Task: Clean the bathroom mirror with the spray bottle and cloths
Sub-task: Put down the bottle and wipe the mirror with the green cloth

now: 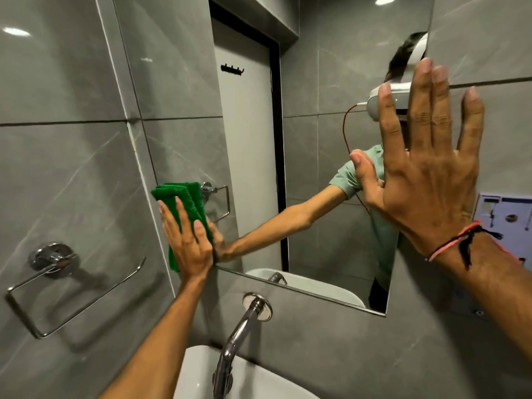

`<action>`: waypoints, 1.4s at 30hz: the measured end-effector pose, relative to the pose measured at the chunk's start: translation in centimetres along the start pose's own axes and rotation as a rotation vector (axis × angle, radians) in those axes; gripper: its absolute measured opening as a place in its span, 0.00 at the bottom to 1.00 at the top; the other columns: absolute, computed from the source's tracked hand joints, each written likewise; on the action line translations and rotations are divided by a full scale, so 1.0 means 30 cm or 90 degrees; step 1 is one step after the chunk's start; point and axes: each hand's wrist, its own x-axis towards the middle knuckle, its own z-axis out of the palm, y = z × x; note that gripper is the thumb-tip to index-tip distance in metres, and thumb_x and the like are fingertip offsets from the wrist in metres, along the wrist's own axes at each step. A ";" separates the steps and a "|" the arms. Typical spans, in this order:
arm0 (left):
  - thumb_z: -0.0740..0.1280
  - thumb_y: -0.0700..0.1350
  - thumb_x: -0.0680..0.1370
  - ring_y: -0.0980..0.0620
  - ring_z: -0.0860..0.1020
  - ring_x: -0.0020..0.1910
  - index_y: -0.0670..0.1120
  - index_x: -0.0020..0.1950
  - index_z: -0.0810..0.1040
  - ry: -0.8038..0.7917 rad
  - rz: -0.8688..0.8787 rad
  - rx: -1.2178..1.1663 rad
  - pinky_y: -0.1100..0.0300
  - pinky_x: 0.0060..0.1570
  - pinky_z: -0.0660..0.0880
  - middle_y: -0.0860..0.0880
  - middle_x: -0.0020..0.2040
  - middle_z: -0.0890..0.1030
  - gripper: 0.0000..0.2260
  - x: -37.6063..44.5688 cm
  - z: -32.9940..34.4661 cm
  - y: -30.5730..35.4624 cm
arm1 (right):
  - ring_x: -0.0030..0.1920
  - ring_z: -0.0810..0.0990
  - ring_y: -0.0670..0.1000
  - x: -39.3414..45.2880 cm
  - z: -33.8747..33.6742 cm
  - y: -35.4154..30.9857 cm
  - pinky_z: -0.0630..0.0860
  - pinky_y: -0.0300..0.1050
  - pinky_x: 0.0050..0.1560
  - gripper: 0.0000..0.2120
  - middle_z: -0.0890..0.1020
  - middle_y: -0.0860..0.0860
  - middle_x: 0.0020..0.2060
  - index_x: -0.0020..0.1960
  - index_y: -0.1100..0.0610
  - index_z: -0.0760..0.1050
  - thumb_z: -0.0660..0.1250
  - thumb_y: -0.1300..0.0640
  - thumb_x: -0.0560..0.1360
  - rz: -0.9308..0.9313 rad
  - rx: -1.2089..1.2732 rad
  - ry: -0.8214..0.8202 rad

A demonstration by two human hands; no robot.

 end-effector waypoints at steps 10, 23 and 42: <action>0.52 0.51 0.84 0.40 0.50 0.84 0.46 0.84 0.52 0.009 -0.124 0.000 0.42 0.82 0.49 0.37 0.84 0.49 0.28 -0.054 0.016 0.028 | 0.83 0.52 0.64 0.000 -0.020 -0.014 0.49 0.68 0.80 0.38 0.54 0.65 0.83 0.85 0.55 0.46 0.53 0.37 0.83 -0.001 -0.004 -0.007; 0.51 0.53 0.85 0.40 0.51 0.84 0.52 0.84 0.50 -0.017 -0.070 0.001 0.42 0.81 0.52 0.37 0.84 0.51 0.27 -0.566 0.165 0.782 | 0.83 0.56 0.61 0.012 -0.082 -0.015 0.53 0.64 0.81 0.30 0.57 0.63 0.82 0.84 0.56 0.55 0.52 0.45 0.86 0.001 0.021 -0.019; 0.52 0.51 0.84 0.48 0.48 0.85 0.52 0.84 0.49 -0.078 0.285 -0.099 0.46 0.82 0.47 0.43 0.85 0.51 0.28 -0.048 0.099 1.270 | 0.60 0.79 0.59 0.153 -0.320 0.324 0.76 0.54 0.58 0.22 0.83 0.57 0.60 0.74 0.60 0.73 0.60 0.50 0.83 0.083 0.314 0.024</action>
